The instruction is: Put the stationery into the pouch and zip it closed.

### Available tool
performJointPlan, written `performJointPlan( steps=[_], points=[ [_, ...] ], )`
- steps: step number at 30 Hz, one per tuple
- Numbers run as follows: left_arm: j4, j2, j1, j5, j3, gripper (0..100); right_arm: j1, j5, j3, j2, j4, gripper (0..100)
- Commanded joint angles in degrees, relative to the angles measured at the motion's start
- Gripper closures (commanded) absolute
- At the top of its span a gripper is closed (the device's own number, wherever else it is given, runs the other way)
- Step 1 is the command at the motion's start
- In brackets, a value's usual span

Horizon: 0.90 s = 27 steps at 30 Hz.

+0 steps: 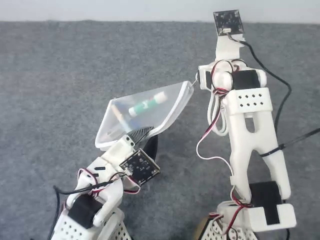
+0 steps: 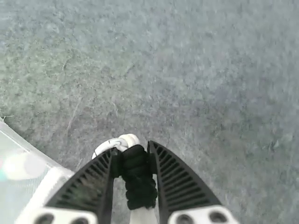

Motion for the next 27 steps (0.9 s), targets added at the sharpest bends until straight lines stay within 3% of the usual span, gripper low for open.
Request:
performJointPlan(
  steps=[1,13,15,21,27],
  points=[
    [1.0,-0.5,-0.2,-0.3,-0.4,99,8.7,1.4,-4.4,0.0,-6.6,99.3],
    [1.0,-0.5,-0.2,-0.1,-0.4,99,12.1,0.9,-3.7,-0.7,-10.1,98.7],
    [1.2,-0.5,-0.3,-0.1,-0.4,99,11.6,0.9,-4.2,-1.1,-6.5,96.5],
    [2.5,-0.5,-0.3,-0.1,-0.4,99,7.0,1.1,-4.4,-8.6,6.4,77.1],
    [2.3,-0.5,-0.3,0.0,-0.5,99,1.4,1.2,-4.3,-18.5,15.2,82.5]
  ],
)
